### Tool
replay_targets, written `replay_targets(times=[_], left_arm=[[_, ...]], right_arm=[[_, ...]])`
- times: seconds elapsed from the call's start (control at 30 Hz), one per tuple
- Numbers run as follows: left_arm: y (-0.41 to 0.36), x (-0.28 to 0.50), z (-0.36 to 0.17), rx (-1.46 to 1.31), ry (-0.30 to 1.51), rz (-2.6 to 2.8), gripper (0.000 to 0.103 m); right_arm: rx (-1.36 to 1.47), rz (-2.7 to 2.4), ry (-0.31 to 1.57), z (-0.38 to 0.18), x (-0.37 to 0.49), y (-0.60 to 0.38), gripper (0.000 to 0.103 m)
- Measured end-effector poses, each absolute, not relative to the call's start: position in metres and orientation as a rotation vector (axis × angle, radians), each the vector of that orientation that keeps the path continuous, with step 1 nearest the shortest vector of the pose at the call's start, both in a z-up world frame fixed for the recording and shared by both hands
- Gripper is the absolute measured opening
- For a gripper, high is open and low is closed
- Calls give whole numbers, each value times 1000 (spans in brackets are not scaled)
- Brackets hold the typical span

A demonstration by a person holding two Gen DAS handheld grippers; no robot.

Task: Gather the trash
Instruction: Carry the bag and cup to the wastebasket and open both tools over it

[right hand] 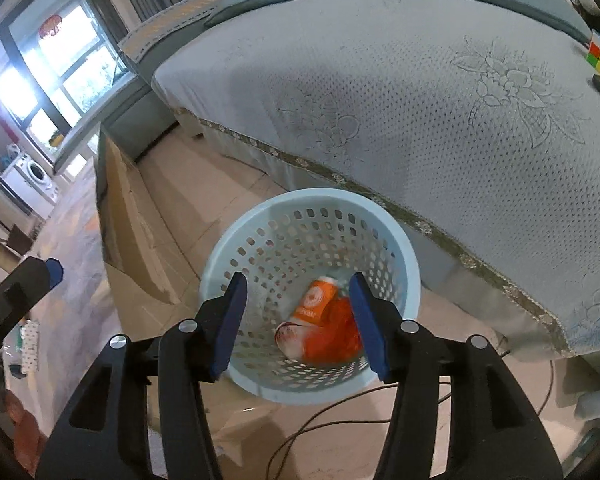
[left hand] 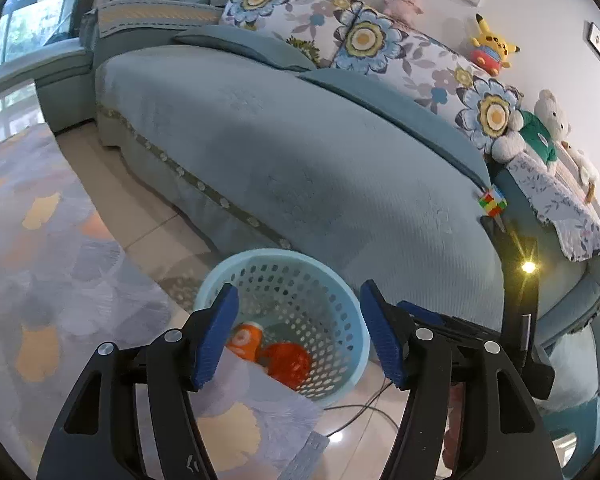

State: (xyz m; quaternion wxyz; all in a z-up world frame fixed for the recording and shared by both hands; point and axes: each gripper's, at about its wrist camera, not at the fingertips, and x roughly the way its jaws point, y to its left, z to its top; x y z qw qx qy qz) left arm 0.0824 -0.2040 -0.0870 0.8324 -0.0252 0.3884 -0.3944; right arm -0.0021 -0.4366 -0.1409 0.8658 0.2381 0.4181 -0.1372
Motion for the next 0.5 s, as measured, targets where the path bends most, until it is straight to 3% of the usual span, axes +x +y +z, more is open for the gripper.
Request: replay_targets(times=[0.5], left_arm=[[-159,70,-34,-94,699,-789,62]], right_arm=[[415,-200,783,-98,-5,-398,50]])
